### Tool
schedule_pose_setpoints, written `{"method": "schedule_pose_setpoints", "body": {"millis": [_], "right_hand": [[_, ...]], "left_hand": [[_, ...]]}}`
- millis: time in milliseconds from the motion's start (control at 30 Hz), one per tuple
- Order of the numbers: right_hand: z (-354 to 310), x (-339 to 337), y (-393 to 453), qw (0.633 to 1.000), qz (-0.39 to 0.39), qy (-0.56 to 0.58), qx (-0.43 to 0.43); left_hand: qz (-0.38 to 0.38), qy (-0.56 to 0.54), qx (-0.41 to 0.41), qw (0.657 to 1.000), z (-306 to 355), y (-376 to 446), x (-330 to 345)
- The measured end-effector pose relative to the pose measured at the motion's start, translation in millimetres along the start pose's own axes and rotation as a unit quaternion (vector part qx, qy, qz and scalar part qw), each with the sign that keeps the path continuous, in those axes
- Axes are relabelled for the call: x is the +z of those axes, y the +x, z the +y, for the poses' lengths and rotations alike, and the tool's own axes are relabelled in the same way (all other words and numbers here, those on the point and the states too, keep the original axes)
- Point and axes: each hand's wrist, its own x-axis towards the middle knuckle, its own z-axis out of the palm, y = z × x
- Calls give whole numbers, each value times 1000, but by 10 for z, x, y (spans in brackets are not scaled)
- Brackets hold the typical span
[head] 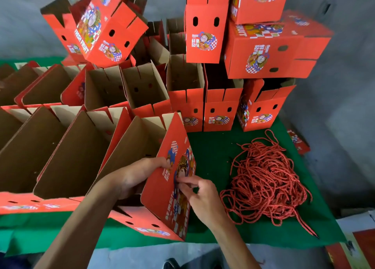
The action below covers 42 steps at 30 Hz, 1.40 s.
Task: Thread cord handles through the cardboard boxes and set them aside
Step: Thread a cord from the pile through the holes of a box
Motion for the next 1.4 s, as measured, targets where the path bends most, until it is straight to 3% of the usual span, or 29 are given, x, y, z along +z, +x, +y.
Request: {"method": "schedule_pose_setpoints", "body": {"millis": [167, 400, 567, 667, 767, 867, 933, 1000, 1233, 1400], "right_hand": [[10, -7, -67, 1000, -2, 16, 13], [53, -100, -94, 995, 32, -81, -43], [138, -234, -57, 989, 47, -128, -53], [213, -238, -54, 994, 49, -95, -18], [253, -227, -21, 996, 39, -82, 3], [242, -202, -15, 992, 38, -116, -24], [224, -184, -32, 981, 39, -178, -74], [215, -178, -58, 968, 60, -218, -106], [275, -369, -110, 977, 133, -148, -79], [240, -656, -157, 984, 152, -61, -64]], "left_hand": [[1, 10, 5, 1000, 20, 15, 3], [-2, 26, 16, 1000, 133, 52, 229], [-44, -64, 2, 997, 100, 109, 414], [-31, -55, 2, 998, 80, 159, 487], [-17, 84, 29, 996, 71, 193, 474], [28, 279, 78, 957, 47, 239, 499], [45, 344, 101, 932, 53, 292, 559], [33, 385, 113, 915, 74, 361, 625], [57, 489, 132, 860, 213, 605, 933], [52, 481, 169, 859, 442, 842, 1146]]}}
